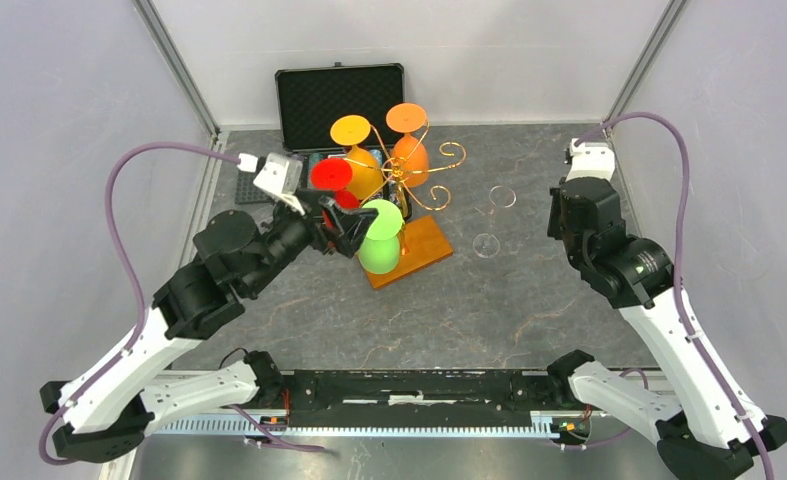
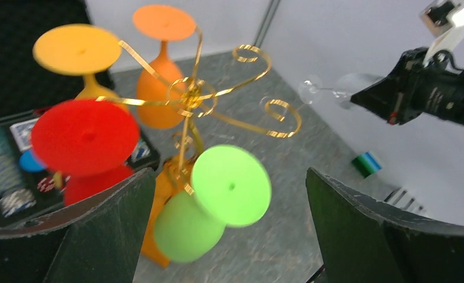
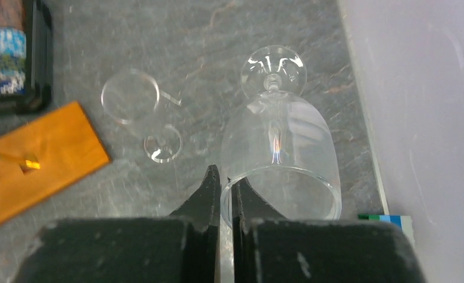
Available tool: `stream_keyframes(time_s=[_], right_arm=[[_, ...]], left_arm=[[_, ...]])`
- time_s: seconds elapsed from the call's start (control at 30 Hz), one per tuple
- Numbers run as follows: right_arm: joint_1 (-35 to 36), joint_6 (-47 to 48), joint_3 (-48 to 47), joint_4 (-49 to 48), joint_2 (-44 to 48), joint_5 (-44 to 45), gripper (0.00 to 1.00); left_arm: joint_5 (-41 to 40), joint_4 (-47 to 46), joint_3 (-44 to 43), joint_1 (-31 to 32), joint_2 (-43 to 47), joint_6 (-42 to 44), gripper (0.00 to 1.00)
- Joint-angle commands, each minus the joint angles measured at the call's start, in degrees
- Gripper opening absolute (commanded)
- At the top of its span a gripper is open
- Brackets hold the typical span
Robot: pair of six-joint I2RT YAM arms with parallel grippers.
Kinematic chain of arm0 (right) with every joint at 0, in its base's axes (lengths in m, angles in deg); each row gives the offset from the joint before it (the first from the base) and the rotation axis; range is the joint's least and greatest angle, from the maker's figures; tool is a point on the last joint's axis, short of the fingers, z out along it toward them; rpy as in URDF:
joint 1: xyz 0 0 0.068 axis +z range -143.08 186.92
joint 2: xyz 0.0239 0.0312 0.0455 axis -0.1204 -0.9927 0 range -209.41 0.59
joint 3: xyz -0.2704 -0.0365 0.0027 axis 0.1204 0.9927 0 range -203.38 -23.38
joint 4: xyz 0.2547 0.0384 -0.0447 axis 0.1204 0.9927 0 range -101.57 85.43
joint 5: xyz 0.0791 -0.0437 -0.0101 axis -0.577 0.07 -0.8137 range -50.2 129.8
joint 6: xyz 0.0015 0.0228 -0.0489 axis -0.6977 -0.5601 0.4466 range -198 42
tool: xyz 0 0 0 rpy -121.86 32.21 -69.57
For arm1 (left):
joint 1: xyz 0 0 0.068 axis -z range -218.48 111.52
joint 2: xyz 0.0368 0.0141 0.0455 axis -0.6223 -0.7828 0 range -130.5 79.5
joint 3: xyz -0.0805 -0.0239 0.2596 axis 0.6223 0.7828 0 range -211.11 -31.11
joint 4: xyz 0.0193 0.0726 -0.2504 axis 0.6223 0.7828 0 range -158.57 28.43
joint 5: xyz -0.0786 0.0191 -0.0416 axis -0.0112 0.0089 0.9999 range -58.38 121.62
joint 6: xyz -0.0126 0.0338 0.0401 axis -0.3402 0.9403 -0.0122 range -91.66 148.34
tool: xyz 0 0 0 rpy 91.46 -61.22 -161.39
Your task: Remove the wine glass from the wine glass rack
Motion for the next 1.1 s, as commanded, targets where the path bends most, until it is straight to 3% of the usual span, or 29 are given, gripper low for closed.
stream_keyframes(time_s=[0.0,0.1,0.5,0.73,1.07], right_arm=[[0.03,2.25,3.69,1.95,-0.08,-8.18,0.00],[0.03,2.63,7.86,0.53,-1.88,-15.70,0.00],[-7.17,6.49,13.79,-3.11,-8.88,-21.17,0.00],[-13.13,10.54,10.65,-5.25,-14.34,-26.88,0.00],[-16.14,14.16,3.23,-4.19,-22.14,-30.85,0.03]], left_arm=[[-4.35,7.13,3.47,0.03,5.88,3.82,1.00],[-4.84,7.07,5.79,-0.02,9.57,4.40,1.00],[-6.26,6.05,9.03,0.03,12.63,7.03,1.00],[-5.81,5.12,9.97,0.03,12.54,7.26,1.00],[-5.53,5.84,9.56,0.03,12.12,7.12,1.00]])
